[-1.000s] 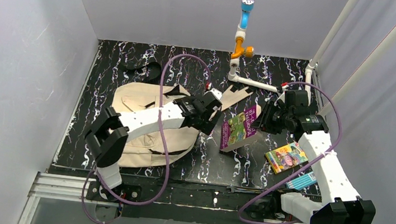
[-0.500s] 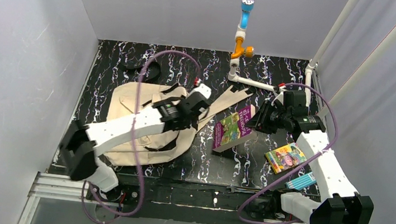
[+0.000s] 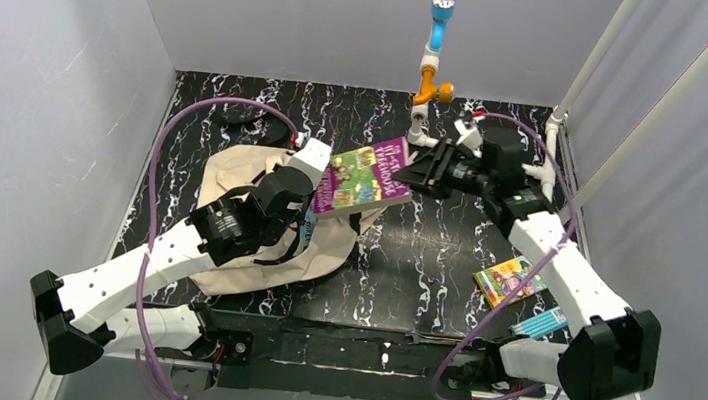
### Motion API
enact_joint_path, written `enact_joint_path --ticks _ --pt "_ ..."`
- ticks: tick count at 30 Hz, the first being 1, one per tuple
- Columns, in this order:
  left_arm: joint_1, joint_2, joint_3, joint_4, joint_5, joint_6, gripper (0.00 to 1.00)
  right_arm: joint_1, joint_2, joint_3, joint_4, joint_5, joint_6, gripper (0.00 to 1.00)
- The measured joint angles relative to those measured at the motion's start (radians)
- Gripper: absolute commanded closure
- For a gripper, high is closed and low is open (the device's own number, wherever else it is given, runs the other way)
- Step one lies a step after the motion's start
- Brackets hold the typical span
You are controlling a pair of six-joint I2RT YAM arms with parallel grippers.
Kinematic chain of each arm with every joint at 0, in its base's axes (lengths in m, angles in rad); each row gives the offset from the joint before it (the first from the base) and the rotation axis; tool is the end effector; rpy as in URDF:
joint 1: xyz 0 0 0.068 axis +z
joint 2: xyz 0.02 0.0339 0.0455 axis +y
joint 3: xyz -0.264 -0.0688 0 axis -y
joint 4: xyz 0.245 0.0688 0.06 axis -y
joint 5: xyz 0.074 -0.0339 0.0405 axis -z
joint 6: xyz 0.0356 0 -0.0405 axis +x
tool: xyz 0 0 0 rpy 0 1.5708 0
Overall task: Pack the student bag
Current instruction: Place the book in the student bag.
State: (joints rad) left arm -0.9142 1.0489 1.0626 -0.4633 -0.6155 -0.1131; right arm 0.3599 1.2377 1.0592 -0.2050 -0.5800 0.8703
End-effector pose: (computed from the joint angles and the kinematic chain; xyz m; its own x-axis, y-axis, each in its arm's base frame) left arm 0.1539 -0.1660 0.3609 -0.3008 0.2393 -0.9232 0.2973 0.9433 0.1477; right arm 0.2568 0.1175 0.3397 -0.8146 0.3767 -0.4410 -0.2288 0.4900 0.8412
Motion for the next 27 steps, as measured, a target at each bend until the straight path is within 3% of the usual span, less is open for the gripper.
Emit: enact_joint_path --ticks 7,18,25,27 --pt "0.0 -0.001 -0.007 0.015 0.031 0.002 1.0 0.216 0.187 -0.061 0.256 0.096 0.149 0.99" --pt "0.001 0.005 -0.007 0.018 0.101 0.005 1.0 0.475 0.477 -0.133 0.67 0.459 0.169 0.99" --pt "0.001 0.054 -0.007 0.045 0.175 0.073 1.0 0.601 0.639 -0.061 0.806 0.616 0.147 0.99" --pt "0.001 0.063 -0.007 0.054 0.189 0.098 1.0 0.607 0.679 -0.033 0.806 0.624 0.145 0.87"
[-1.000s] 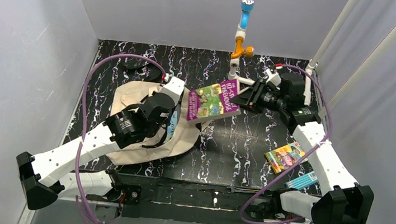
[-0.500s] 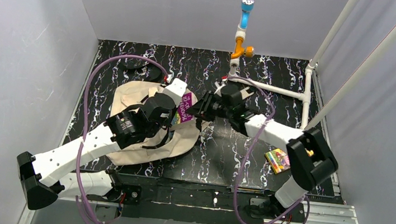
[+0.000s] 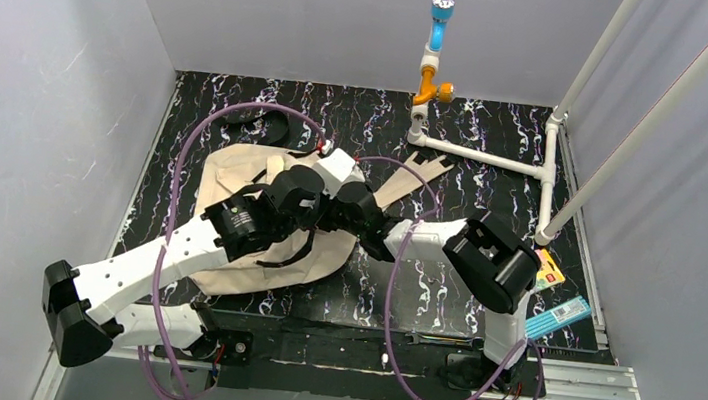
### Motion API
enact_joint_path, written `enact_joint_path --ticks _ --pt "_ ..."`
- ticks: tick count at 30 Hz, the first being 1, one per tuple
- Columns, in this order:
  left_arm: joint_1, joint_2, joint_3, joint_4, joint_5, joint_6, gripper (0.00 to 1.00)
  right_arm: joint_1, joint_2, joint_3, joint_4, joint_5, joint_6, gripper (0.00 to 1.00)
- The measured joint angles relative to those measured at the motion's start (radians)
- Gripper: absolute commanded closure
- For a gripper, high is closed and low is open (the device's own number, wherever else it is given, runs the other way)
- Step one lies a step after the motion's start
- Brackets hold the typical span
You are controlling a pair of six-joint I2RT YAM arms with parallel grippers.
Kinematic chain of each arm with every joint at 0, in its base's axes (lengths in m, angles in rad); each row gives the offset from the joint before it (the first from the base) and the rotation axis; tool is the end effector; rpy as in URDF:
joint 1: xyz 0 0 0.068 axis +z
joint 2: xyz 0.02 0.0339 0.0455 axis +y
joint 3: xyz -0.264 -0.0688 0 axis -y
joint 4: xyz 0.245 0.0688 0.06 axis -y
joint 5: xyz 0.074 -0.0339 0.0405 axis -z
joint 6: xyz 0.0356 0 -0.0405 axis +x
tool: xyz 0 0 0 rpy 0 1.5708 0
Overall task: Pack the student bag
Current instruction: Place the book in the student bag.
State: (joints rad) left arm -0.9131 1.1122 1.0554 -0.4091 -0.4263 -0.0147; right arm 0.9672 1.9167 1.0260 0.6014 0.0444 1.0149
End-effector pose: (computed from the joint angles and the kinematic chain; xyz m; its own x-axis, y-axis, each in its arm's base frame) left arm 0.1622 -0.1859 0.3484 -0.2819 0.3430 -0.8961 0.4907 0.8541 0.1726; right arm 0.2370 0.3410 0.1778 -0.7636 0.3875 -0.5165 -0.2837 0.5172 0.8074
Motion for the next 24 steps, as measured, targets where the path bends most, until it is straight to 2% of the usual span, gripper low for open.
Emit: enact_joint_path --ticks 1,2,4,9,14,16,17,20,24 --pt "0.0 0.003 0.0 0.004 0.007 0.016 1.0 0.001 0.018 0.018 -0.01 0.001 -0.006 0.76" --pt "0.0 0.003 -0.001 0.008 0.015 0.029 1.0 0.001 0.021 0.026 -0.021 0.001 -0.013 0.59" --pt "0.0 0.0 -0.01 0.024 0.021 0.05 1.0 0.0 0.019 0.047 -0.066 0.001 -0.051 0.47" --pt "0.0 -0.044 -0.108 0.105 0.027 0.123 1.0 -0.015 -0.022 0.055 -0.269 0.0 -0.177 0.36" --pt "0.0 -0.08 -0.196 0.198 0.027 0.205 1.0 -0.072 -0.171 -0.008 -0.461 -0.011 -0.257 0.31" --pt "0.0 -0.094 -0.229 0.231 0.026 0.22 1.0 -0.102 -0.233 -0.011 -0.538 -0.009 -0.276 0.26" --pt "0.0 -0.098 -0.24 0.24 0.027 0.223 1.0 -0.117 -0.266 -0.011 -0.583 -0.002 -0.288 0.2" --pt "0.0 -0.105 -0.253 0.246 0.04 0.216 1.0 -0.157 -0.375 -0.004 -0.758 0.066 -0.328 0.12" --pt "0.0 -0.099 -0.25 0.236 0.058 0.195 1.0 -0.208 -0.5 0.006 -1.009 0.231 -0.344 0.02"
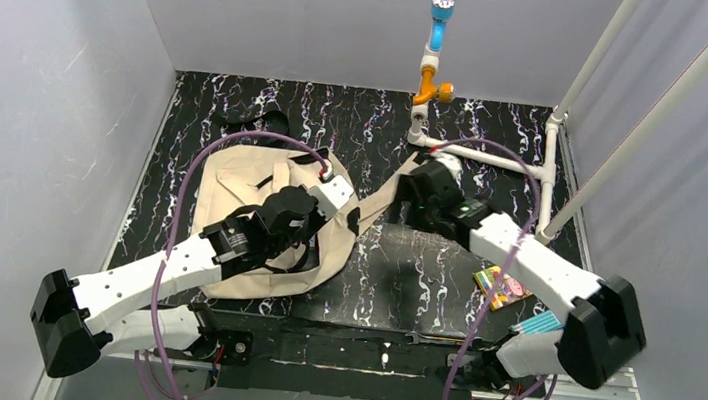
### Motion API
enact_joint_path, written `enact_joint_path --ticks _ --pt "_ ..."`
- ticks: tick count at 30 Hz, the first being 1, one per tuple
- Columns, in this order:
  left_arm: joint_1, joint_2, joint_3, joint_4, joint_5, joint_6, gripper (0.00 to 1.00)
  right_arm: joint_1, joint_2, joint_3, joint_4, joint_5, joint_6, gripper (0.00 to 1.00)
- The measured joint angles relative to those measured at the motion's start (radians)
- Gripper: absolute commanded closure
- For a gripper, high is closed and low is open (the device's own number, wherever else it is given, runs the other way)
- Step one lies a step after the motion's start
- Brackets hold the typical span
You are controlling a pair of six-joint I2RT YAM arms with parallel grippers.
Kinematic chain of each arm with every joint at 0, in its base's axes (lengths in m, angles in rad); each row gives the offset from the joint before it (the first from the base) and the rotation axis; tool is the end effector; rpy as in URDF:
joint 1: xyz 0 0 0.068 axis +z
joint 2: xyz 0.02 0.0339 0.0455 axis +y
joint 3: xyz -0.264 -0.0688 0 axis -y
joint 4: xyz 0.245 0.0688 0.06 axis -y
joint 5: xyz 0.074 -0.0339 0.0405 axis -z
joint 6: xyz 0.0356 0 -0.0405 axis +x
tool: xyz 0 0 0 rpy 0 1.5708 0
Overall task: Pack the student bag
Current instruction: Place the book in the student bag, then adjust the student bag at the center of the board.
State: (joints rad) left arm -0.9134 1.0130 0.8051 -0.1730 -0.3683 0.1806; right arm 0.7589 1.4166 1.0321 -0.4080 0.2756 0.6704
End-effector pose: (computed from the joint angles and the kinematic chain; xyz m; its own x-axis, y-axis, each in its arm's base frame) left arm 0.1518 -0.1757 0.3058 -0.1275 0.4394 -0.8892 0.5664 0.7682 0.2984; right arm 0.2280 0.2029 0.2610 -0.7301 0.1315 -0.6705 -0.0892 0.9546 0.2844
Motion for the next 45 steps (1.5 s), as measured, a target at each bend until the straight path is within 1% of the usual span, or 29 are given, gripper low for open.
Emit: enact_joint_path --ticks 2,3,5,8,11,17,21,30,34,36,39,42,45 --pt "0.0 0.017 0.014 -0.02 0.008 -0.012 1.0 -0.06 -0.069 -0.013 -0.103 0.077 0.007 0.02" --pt "0.0 0.029 0.024 -0.026 0.011 -0.019 1.0 -0.115 -0.113 -0.029 -0.144 0.109 0.01 0.02" --pt "0.0 0.047 0.038 -0.038 0.014 -0.03 1.0 -0.258 -0.196 -0.075 -0.198 0.16 0.01 0.02" --pt "0.0 0.054 0.045 -0.052 0.016 -0.045 1.0 -0.525 -0.291 -0.154 -0.256 0.21 0.002 0.02" --pt "0.0 0.054 0.046 -0.06 0.022 -0.053 1.0 -0.693 -0.306 -0.189 -0.299 0.235 -0.01 0.02" --pt "0.0 0.054 0.046 -0.067 0.029 -0.06 0.99 -0.916 -0.234 -0.213 -0.291 0.195 -0.059 0.02" --pt "0.0 0.054 0.046 -0.068 0.029 -0.062 0.99 -1.0 -0.205 -0.242 -0.28 0.143 -0.091 0.02" --pt "0.0 0.052 0.046 -0.072 0.026 -0.063 1.0 -0.996 -0.218 -0.262 -0.232 0.021 -0.14 0.02" --pt "-0.003 0.003 0.035 -0.061 -0.031 -0.064 1.0 -0.951 -0.233 -0.277 -0.212 -0.055 -0.17 0.02" --pt "-0.004 -0.053 0.004 -0.033 -0.074 -0.055 1.0 -0.867 -0.247 -0.278 -0.198 -0.069 -0.18 0.02" --pt "-0.005 -0.152 -0.053 0.001 -0.125 -0.037 1.0 -0.69 -0.271 -0.279 -0.151 -0.094 -0.195 0.02" --pt "-0.005 -0.193 -0.073 0.013 -0.143 -0.046 1.0 -0.514 -0.271 -0.276 -0.089 -0.149 -0.212 0.02" --pt "-0.005 -0.216 -0.097 0.01 -0.157 -0.1 1.0 -0.386 -0.24 -0.262 -0.036 -0.185 -0.22 0.02"
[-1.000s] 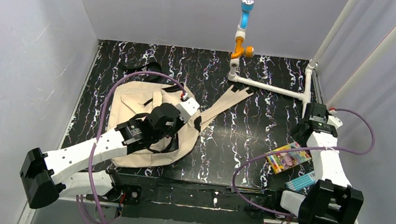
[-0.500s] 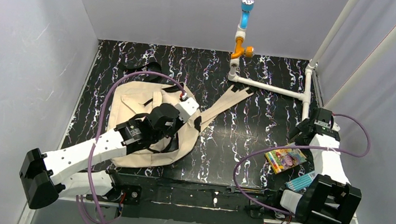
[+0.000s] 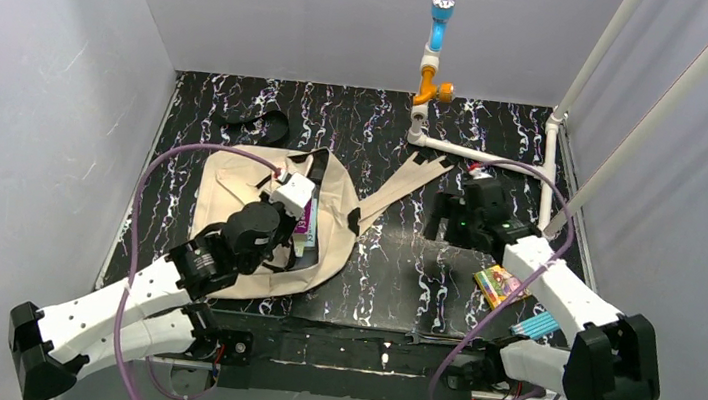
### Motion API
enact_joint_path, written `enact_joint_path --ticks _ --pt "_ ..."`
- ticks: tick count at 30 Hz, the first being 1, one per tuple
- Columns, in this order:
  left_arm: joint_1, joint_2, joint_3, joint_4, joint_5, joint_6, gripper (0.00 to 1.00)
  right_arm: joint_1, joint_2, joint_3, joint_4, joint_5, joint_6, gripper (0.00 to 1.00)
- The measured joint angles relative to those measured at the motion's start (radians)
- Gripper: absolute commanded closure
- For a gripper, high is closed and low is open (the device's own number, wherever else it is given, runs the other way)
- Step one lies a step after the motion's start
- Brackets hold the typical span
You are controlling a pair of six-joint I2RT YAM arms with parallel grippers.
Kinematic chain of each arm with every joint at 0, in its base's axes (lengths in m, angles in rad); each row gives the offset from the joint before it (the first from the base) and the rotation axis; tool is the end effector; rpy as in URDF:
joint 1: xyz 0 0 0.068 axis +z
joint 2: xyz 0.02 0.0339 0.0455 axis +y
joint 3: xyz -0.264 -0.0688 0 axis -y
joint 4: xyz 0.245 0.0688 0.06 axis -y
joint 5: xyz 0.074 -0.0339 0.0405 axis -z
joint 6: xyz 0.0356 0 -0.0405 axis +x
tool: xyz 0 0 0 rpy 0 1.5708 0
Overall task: Pack the student bag
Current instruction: Adjust the student bag at the center of the board.
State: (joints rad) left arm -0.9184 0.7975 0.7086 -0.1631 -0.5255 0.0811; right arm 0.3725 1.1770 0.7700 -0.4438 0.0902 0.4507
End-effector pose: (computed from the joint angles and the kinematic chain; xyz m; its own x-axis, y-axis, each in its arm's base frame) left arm 0.1274 -0.1373 0.3143 -0.1191 0.2713 -0.9551 0.4035 0.8922 0.2031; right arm 0.2243 0.0842 0.2331 -0.7641 0.1672 -0.6230 0.0286 0.9736 0.2263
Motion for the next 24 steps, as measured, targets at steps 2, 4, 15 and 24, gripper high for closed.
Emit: enact_joint_path --ticks 2,4,15,24 --pt "0.0 -0.028 -0.028 -0.011 -0.012 -0.05 1.0 0.084 0.035 0.01 0.038 -0.01 -0.004 0.02" --pt "0.0 -0.074 -0.054 -0.037 -0.018 -0.095 1.0 0.153 0.064 0.011 0.082 -0.022 -0.007 0.02" --pt "0.0 -0.217 -0.097 -0.141 -0.005 -0.262 1.0 0.311 0.384 0.072 0.4 -0.25 -0.003 0.02" --pt "0.0 -0.006 -0.063 -0.207 0.033 -0.423 1.0 0.322 0.626 0.285 0.498 -0.298 0.008 0.12"
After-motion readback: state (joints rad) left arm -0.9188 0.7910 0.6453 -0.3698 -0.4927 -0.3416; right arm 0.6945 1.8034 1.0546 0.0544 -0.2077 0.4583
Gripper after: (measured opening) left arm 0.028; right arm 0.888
